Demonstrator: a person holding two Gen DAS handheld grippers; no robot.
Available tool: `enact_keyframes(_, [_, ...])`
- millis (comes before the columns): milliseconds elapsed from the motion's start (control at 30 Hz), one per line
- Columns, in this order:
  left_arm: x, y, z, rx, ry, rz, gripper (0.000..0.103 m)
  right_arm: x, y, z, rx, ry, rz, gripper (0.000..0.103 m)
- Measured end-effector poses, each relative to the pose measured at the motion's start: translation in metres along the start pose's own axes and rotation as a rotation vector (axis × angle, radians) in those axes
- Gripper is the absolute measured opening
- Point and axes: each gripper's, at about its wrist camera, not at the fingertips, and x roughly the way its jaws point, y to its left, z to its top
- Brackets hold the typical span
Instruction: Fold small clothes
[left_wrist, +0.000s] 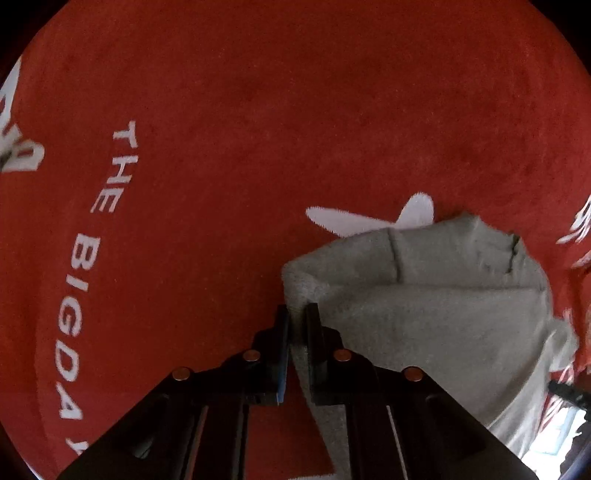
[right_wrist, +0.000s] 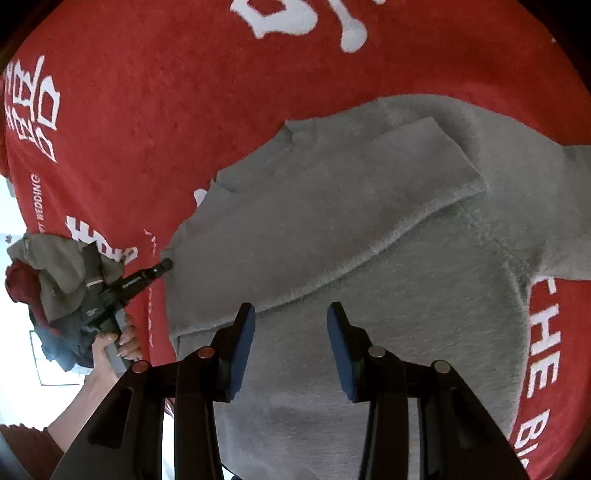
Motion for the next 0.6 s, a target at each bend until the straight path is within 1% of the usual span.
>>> enact_keyframes(67, [-0.006,0.001,-0.001,-0.018,-0.013,0.018,0.010,0.006,0.000,-0.003,0.007,0.013,-0.009,0.044])
enact_keyframes(100, [-0.011,-0.002,-0.002,-0.008,-0.022,0.049,0.010,0.010,0.000,-0.004,0.011,0.018,-0.010,0.044])
enact_keyframes(167, [-0.017,-0.008,-0.005,0.029,-0.014,0.113,0.010,0.017,0.002,-0.006,0.021,0.027,-0.017,0.044])
enact_keyframes(200, [-0.020,-0.011,-0.007,0.041,-0.012,0.131,0.010,0.017,0.001,-0.007,0.025,0.031,-0.016,0.045])
enact_keyframes(267, [-0.029,-0.016,-0.015,0.059,-0.008,0.178,0.010,0.019,0.004,-0.008,0.028,0.034,-0.022,0.057])
enact_keyframes(333, [-0.037,-0.021,-0.023,0.063,-0.010,0.198,0.010,0.016,0.005,-0.009,0.018,0.032,-0.030,0.060])
enact_keyframes(467, [-0.053,-0.040,-0.046,0.077,0.003,0.226,0.010,0.008,0.004,-0.012,0.013,0.028,-0.042,0.061])
enact_keyframes(500, [-0.054,-0.044,-0.054,0.080,0.009,0.230,0.024,0.006,0.003,-0.013,0.015,0.028,-0.043,0.061])
enact_keyframes(533, [-0.056,-0.050,-0.060,0.081,0.017,0.232,0.069,0.004,0.001,-0.014,0.018,0.029,-0.045,0.061])
enact_keyframes(567, [-0.058,-0.066,-0.067,0.084,0.015,0.218,0.101,0.002,0.000,-0.015,0.022,0.030,-0.045,0.061])
enact_keyframes(600, [-0.060,-0.074,-0.073,0.092,-0.001,0.207,0.102,0.000,-0.002,-0.017,0.027,0.030,-0.043,0.061])
